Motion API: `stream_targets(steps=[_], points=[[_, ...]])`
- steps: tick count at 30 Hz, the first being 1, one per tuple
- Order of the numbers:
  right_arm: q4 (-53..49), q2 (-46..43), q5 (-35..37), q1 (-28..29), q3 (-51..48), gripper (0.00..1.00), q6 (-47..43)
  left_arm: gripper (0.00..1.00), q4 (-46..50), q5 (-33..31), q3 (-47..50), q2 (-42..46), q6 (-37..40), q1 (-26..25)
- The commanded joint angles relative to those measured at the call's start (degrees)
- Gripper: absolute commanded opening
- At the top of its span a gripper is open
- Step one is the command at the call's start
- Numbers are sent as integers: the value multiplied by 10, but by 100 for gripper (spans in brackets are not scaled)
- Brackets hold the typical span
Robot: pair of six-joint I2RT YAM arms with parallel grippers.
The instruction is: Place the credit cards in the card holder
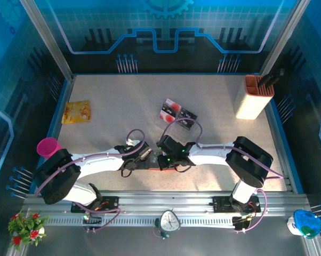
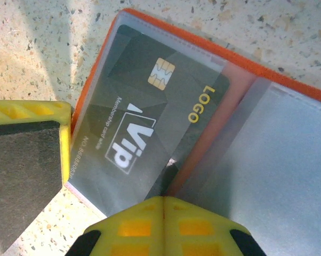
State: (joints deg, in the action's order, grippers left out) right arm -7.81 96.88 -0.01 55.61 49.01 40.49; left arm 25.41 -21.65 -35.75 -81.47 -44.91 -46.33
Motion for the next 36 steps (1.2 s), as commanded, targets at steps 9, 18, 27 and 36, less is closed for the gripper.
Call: stream_targets(steps=[9,18,27,36], points=[[-33,-83,9,-15,-8,1,-14,99,57,-25,1,44,-1,4],[-31,-221,6,-91,-81,15,-16,99,78,-21,-29,124,-1,6],[-2,-232,-28,-128,-118,17,-23,99,-1,61,-49,121,6,4],[35,-172,-56,-129,-115,10,-24,99,-4,55,-84,40,-1,-38]])
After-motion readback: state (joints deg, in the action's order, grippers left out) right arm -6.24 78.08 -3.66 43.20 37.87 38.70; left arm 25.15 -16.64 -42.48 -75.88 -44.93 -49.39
